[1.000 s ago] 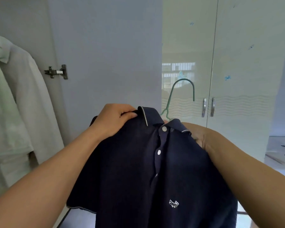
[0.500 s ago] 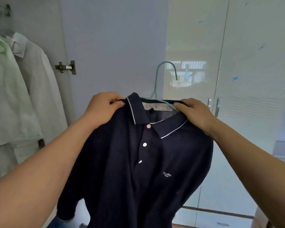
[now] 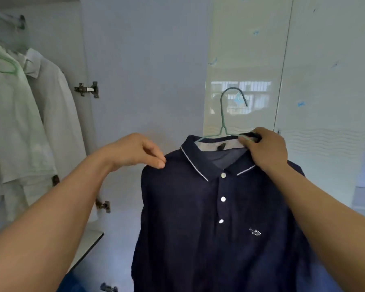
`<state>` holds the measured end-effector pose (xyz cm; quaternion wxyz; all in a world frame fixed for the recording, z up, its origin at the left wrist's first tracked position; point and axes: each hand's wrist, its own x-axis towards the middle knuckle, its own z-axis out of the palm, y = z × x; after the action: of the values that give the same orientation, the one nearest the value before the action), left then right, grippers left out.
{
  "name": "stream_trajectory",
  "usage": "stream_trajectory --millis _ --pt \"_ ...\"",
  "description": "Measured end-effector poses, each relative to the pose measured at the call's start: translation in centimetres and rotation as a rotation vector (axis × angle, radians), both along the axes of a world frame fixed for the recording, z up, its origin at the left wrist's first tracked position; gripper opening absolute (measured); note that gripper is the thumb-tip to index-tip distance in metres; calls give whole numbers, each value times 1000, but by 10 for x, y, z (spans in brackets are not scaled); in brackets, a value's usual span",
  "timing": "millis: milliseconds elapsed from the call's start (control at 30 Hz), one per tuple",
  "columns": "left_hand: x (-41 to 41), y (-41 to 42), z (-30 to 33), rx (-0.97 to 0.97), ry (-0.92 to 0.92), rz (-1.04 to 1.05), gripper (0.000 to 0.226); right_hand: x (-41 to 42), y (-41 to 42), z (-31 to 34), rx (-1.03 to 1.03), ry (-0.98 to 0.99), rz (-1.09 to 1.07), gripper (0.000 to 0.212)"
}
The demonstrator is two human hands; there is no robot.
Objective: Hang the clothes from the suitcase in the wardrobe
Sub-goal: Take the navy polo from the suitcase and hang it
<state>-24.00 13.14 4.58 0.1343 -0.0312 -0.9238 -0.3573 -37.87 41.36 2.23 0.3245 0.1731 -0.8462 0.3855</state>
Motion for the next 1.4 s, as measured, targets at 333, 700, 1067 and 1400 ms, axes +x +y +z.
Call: stream_trajectory --millis 333,700,1067,1400 --pt "-26 28 -29 -386 96 162 25 3 16 12 33 -66 139 34" --pt "-22 46 -5 -284 668 300 22 18 36 22 66 -127 629 41" --pt "6 1 -5 -721 447 675 23 -8 4 -14 289 -37 299 37" --pt "38 -42 9 -487 456 918 19 23 -46 41 259 -70 653 43"
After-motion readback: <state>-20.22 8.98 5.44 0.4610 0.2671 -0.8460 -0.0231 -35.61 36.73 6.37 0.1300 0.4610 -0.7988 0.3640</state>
